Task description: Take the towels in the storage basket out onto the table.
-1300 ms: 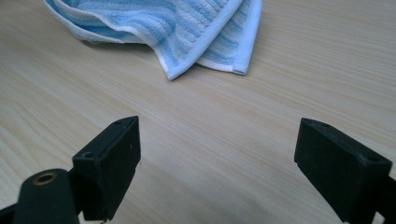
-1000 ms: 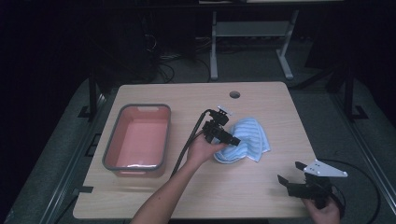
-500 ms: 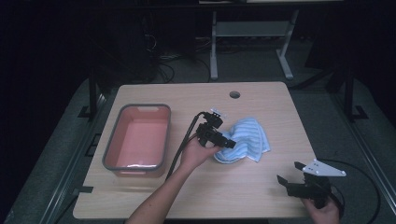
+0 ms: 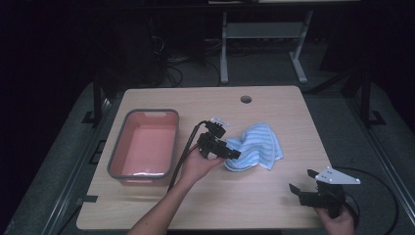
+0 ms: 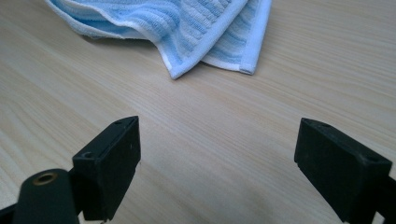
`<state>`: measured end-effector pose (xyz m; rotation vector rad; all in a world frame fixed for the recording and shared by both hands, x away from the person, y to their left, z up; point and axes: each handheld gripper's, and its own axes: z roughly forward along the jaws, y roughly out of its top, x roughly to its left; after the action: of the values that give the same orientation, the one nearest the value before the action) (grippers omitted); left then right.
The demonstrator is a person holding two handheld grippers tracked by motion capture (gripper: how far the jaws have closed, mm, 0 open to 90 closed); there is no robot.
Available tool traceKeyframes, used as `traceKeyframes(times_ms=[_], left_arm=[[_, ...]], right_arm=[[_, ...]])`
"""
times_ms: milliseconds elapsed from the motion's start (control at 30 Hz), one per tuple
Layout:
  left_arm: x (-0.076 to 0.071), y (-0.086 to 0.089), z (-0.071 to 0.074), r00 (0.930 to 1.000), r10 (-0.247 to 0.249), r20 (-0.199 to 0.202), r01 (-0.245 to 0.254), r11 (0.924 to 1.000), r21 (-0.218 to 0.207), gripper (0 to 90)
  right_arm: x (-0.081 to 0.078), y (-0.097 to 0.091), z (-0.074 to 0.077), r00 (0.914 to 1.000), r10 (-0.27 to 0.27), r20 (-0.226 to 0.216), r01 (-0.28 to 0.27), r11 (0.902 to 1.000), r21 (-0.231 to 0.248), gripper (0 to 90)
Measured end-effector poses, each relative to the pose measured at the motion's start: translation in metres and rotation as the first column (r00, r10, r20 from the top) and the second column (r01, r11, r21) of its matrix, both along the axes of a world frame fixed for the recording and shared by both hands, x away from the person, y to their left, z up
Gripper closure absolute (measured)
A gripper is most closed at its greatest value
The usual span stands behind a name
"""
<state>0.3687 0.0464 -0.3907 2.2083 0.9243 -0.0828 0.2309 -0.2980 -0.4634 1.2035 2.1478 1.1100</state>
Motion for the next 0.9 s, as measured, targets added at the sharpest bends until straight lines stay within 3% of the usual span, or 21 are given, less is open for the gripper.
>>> traceKeyframes(times_ms=[900], left_arm=[[-0.039,0.025,-0.006,0.9996,-0.024,0.018,0.025,0.9993,-0.030,27.7]], right_arm=[[0.000,0.003,-0.001,1.0000,0.003,-0.008,-0.003,0.9999,-0.014,14.1]])
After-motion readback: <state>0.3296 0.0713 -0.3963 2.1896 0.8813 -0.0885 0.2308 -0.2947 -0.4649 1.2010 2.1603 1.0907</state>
